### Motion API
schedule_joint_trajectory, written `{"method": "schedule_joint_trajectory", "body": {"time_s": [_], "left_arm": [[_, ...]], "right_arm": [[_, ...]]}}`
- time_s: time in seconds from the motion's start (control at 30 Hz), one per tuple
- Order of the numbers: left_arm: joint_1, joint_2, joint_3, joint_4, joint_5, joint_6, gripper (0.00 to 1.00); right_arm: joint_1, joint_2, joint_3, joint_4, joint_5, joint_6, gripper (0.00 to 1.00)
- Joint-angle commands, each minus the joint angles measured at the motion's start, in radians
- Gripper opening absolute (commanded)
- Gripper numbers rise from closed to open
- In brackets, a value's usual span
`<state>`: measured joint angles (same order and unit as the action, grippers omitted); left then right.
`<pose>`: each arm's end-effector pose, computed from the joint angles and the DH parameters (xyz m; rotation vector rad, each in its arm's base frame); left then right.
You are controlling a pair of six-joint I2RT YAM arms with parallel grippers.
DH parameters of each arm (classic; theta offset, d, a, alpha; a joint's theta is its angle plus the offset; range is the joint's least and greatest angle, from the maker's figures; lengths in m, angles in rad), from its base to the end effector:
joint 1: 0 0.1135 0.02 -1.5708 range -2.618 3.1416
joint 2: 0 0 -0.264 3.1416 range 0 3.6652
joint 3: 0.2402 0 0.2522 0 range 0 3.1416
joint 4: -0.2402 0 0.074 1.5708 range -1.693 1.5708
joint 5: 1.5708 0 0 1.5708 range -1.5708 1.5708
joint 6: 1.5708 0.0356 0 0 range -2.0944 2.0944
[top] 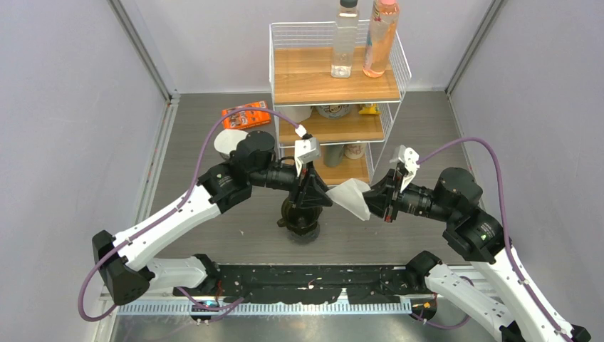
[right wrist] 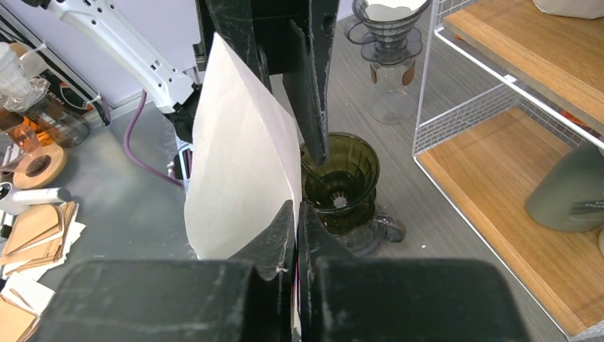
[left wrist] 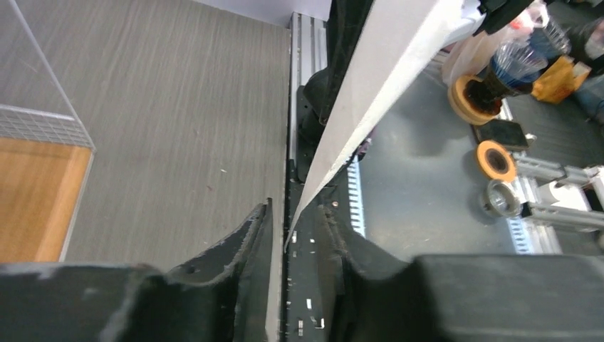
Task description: Place the coffee filter in the dripper
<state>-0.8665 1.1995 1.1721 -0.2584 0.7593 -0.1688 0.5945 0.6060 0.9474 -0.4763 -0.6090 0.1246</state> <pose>0.1539 -0.2190 0.3846 1.2066 1.6238 -1.3900 0.0847 0.0818 0.3885 -0.8654 1.5734 1.0416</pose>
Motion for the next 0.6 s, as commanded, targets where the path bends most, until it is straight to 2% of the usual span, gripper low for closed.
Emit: {"method": "schedule_joint_trajectory", "body": {"time_s": [0.0, 0.07, 0.1, 0.2, 0.3, 0.4, 0.47, 0.57], "left_arm": [[0.012, -0.041, 0.02, 0.022, -0.022, -0.005, 0.49], [0.014, -0.07, -0.005, 0.016, -0.107, -0.014, 0.9], [0.014, -0.09, -0.018, 0.016, -0.165, -0.023, 0.98], [0.015, -0.152, -0.045, -0.018, -0.39, -0.049, 1.0], [0.015, -0.219, -0.057, -0.078, -0.718, -0.093, 1.0], [0.015, -0.267, -0.055, -0.158, -1.022, -0.149, 1.0], [0.016, -0.282, -0.055, -0.196, -1.133, -0.17, 1.0], [0.016, -0.292, -0.056, -0.228, -1.216, -0.191, 1.0]], "right_arm": [[0.004, 0.001, 0.002, 0.073, -0.007, 0.029, 0.05], [0.004, 0.013, 0.009, 0.067, 0.015, 0.036, 0.05], [0.004, 0.017, 0.01, 0.065, 0.024, 0.039, 0.05], [0.004, 0.036, 0.018, 0.049, 0.081, 0.061, 0.05], [0.004, 0.094, 0.053, -0.012, 0.152, 0.109, 0.05], [0.004, 0.169, 0.132, -0.141, 0.201, 0.148, 0.05], [0.004, 0.225, 0.167, -0.191, 0.199, 0.168, 0.05], [0.004, 0.299, 0.207, -0.229, 0.186, 0.185, 0.05]]}}
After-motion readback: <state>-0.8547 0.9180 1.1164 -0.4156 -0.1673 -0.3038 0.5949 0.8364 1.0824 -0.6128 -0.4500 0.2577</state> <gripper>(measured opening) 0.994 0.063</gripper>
